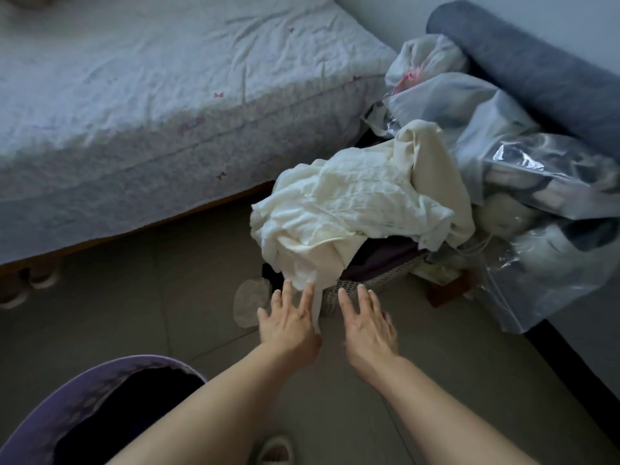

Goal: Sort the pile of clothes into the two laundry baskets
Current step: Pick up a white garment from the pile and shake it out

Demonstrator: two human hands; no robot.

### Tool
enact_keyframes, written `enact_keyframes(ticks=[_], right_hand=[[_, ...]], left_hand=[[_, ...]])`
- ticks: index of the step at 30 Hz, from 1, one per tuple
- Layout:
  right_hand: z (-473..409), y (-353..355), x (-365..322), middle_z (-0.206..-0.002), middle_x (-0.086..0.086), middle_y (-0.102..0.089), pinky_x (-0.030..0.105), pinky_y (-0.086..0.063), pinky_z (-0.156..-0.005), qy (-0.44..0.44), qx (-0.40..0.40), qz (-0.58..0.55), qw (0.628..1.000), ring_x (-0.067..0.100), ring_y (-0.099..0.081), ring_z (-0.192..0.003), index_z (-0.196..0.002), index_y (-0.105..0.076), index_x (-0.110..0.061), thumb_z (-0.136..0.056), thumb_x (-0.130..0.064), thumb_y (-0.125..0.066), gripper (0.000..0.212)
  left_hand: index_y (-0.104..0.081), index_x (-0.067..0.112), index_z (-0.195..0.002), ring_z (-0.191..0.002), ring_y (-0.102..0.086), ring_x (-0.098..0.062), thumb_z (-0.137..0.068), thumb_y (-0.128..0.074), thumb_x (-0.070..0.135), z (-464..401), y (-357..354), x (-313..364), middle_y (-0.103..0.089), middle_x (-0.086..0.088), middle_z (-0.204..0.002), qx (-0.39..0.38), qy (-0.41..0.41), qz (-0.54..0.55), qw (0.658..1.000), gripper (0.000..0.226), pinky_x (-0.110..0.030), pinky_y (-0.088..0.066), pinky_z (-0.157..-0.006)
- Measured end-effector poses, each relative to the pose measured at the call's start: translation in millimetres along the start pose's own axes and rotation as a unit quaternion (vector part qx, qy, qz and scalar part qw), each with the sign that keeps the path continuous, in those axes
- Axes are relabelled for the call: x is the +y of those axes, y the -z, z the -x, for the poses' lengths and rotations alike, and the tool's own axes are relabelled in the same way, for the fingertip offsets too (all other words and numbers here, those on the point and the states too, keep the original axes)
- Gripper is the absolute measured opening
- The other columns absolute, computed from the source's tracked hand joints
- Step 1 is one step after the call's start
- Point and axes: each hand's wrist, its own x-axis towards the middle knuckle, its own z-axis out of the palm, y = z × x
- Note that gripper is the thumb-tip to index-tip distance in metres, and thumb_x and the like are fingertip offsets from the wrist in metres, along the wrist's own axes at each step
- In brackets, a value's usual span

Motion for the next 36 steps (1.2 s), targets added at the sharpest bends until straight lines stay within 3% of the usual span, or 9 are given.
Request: enact_keyframes(ticks=[10,14,17,20,24,27,31,34,36], right_hand=[[-82.4,55.4,-6.7,-0.159,0.011,0.013,0.042,-0.016,-0.118,-0.015,0.046,0.014,0.999,0.029,0.005,-0.147,-0.152,0.004,-0.025,-0.092,-0.005,-0.044,0.079],[-114.3,67.9,-8.4,-0.158,0.011,0.015,0.042,-0.015,-0.118,-0.039,0.056,0.022,0.997,0.030,0.004,-0.147,-0.151,0.009,-0.025,-0.094,-0.008,-0.045,0.080],[-137.6,78.0,-5.0,-0.158,0.011,0.016,0.043,-0.016,-0.118,-0.048,0.056,0.026,0.997,0.031,0.001,-0.147,-0.150,0.011,-0.026,-0.095,-0.011,-0.044,0.079],[-160.2,84.7,-2.1,-0.158,0.008,0.016,0.043,-0.017,-0.118,-0.068,0.059,-0.009,0.996,0.029,-0.002,-0.147,-0.150,0.013,-0.029,-0.099,-0.015,-0.041,0.075],[-181.8,81.0,-2.6,-0.157,0.011,0.019,0.045,-0.022,-0.115,-0.056,0.051,0.034,0.997,0.033,-0.001,-0.146,-0.150,0.009,-0.028,-0.096,-0.010,-0.042,0.076],[-187.5,74.8,-2.5,-0.158,0.010,0.016,0.046,-0.025,-0.112,-0.070,0.041,0.044,0.996,0.035,-0.007,-0.144,-0.149,-0.009,-0.027,-0.095,-0.007,-0.040,0.065],[-192.9,78.6,1.9,-0.150,0.014,-0.020,0.044,-0.034,-0.101,-0.099,0.115,-0.021,0.988,0.033,-0.029,-0.132,-0.136,-0.037,-0.012,-0.098,-0.011,-0.034,0.038],[-187.2,98.1,1.2,-0.120,0.008,-0.048,0.036,-0.038,-0.076,-0.103,0.226,-0.067,0.966,0.028,-0.045,-0.110,-0.115,-0.049,-0.009,-0.093,-0.001,-0.033,0.028],[-182.6,114.7,-5.6,-0.093,0.007,-0.050,0.033,-0.031,-0.065,-0.103,0.303,-0.123,0.939,0.027,-0.049,-0.090,-0.098,-0.046,-0.010,-0.086,0.008,-0.032,0.026]], left_hand=[[0.013,0.033,-0.150,-0.148,0.005,-0.031,-0.091,-0.056,0.039,-87.9,56.8,16.3,0.021,-0.007,-0.158,0.014,-0.054,0.022,0.998,0.090,-0.052,-0.011,-0.116],[0.008,0.036,-0.150,-0.147,-0.008,-0.030,-0.097,-0.046,0.031,-125.3,72.3,14.6,0.017,-0.006,-0.159,0.067,-0.068,0.030,0.995,0.076,-0.051,-0.016,-0.115],[0.006,0.043,-0.148,-0.140,-0.029,-0.030,-0.098,-0.044,0.021,-155.1,84.2,15.4,0.006,-0.009,-0.160,0.094,-0.079,0.025,0.992,0.075,-0.051,-0.026,-0.110],[0.005,0.045,-0.147,-0.120,-0.050,-0.029,-0.094,-0.051,0.016,-182.0,85.9,21.8,-0.029,-0.014,-0.148,0.057,-0.105,0.028,0.992,0.083,-0.041,-0.045,-0.092],[-0.037,0.016,-0.137,-0.119,-0.051,-0.030,-0.092,-0.051,0.010,-197.1,83.0,28.3,-0.046,-0.014,-0.133,0.044,-0.100,0.039,0.993,0.048,-0.037,-0.045,-0.091],[-0.053,0.010,-0.117,-0.109,-0.057,-0.031,-0.094,-0.042,0.006,-195.5,87.3,30.6,-0.056,-0.013,-0.118,0.065,-0.099,0.022,0.993,0.026,-0.035,-0.045,-0.081],[-0.052,0.014,-0.094,-0.090,-0.053,-0.022,-0.088,-0.047,0.003,-189.8,97.1,28.3,-0.052,-0.004,-0.101,0.175,-0.115,0.072,0.975,0.014,-0.031,-0.041,-0.071],[-0.046,0.016,-0.085,-0.092,-0.046,-0.021,-0.082,-0.046,-0.002,-187.6,112.3,25.9,-0.045,0.000,-0.094,0.245,-0.129,0.085,0.957,0.019,-0.030,-0.036,-0.078],[-0.041,0.017,-0.088,-0.089,-0.047,-0.023,-0.080,-0.043,-0.005,-189.6,125.4,25.8,-0.046,0.001,-0.083,0.243,-0.093,0.103,0.960,0.024,-0.034,-0.036,-0.091]])
